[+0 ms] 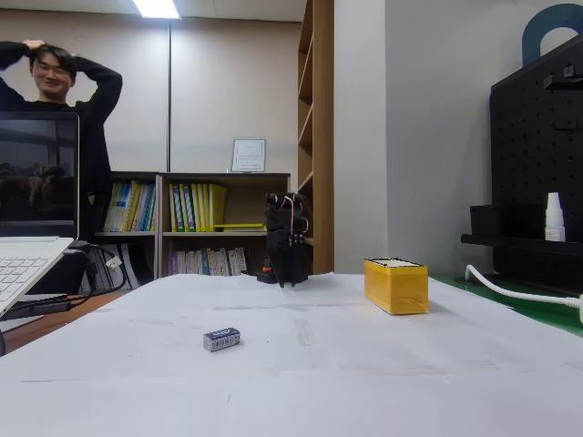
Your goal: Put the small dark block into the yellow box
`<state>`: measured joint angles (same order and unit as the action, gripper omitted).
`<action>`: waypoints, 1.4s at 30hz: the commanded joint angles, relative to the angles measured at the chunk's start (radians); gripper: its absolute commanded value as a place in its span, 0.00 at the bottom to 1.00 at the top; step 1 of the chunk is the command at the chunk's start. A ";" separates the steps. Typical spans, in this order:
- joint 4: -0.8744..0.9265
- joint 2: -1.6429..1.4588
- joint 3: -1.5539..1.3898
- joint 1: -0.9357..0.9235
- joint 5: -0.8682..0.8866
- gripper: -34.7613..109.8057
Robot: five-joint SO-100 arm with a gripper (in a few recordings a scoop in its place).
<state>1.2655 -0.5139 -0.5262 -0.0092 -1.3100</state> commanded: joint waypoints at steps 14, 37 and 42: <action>0.307 -1.069 -1.569 -0.037 0.505 0.36; 0.083 -1.583 -1.953 -0.307 0.370 0.51; 0.023 -1.651 -1.970 -0.333 0.353 0.51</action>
<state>1.3131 -2.1783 -2.3961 -0.3252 -0.9373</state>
